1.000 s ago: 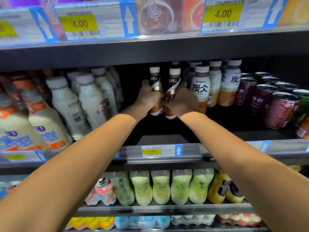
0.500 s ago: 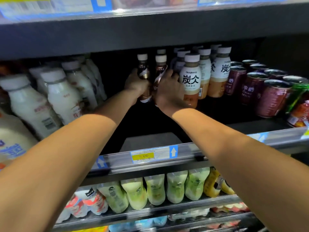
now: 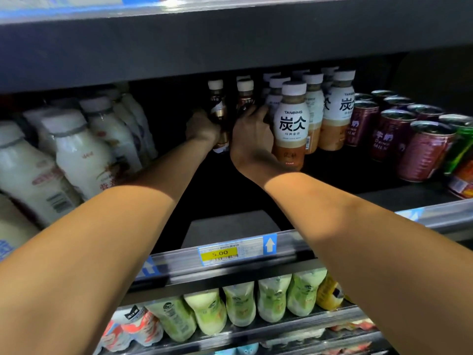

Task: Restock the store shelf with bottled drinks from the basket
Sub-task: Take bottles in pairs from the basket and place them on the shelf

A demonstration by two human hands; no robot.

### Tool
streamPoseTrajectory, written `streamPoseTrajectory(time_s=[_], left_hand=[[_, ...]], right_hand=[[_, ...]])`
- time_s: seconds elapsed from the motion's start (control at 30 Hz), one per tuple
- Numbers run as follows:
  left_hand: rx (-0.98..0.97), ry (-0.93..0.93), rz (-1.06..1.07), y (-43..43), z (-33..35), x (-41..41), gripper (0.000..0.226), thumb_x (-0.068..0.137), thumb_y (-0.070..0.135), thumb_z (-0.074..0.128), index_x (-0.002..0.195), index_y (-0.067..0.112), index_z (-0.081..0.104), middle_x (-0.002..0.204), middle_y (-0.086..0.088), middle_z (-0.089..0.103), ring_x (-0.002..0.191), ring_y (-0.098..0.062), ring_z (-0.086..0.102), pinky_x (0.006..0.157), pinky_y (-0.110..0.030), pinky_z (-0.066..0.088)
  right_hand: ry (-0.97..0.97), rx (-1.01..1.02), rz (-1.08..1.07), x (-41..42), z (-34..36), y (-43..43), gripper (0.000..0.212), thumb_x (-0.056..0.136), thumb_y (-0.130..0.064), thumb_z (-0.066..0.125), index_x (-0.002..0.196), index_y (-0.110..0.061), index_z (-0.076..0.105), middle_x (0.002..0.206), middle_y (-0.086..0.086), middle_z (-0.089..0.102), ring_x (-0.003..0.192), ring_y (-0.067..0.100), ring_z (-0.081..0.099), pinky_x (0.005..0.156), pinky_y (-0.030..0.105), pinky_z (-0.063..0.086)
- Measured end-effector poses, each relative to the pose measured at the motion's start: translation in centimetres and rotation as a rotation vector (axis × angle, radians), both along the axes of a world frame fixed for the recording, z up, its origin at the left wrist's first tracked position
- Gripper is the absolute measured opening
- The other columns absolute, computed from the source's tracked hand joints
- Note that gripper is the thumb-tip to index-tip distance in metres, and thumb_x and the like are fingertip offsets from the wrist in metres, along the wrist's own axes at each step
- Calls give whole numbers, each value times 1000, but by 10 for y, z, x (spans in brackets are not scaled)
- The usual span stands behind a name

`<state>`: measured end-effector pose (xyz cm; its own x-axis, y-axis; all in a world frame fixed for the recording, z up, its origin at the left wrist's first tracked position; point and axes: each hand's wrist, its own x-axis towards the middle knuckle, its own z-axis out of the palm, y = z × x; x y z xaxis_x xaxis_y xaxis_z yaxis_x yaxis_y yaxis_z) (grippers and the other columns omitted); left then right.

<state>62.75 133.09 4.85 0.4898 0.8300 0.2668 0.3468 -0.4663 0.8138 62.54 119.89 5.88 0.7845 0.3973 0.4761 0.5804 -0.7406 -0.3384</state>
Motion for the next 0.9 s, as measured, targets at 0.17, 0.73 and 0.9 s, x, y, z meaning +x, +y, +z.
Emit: streamPoseTrajectory(time_s=[0.17,0.73,0.9], left_hand=[[-26,-24,-35,2,-3,4,30,90,21,62,119,16,65,119,-12,68,108,-29,65,91,-40,55],[-52,-19,14,-9,-3,-2,39,87,26,70,122,10,63,122,-9,67,115,-25,62,91,-31,51],[-23,56,22,-10,1,-3,42,85,34,72,119,9,67,121,-12,68,114,-26,64,91,-31,52]], right_hand=[[2,50,-5,0,-3,5,42,103,-11,29,142,5,29,139,17,40,110,28,63,78,34,50],[71,41,29,0,-7,-3,53,103,-10,28,149,10,12,144,18,37,117,32,61,88,36,48],[169,46,74,-8,-1,-11,64,100,-14,40,149,11,9,148,21,33,123,34,56,94,38,45]])
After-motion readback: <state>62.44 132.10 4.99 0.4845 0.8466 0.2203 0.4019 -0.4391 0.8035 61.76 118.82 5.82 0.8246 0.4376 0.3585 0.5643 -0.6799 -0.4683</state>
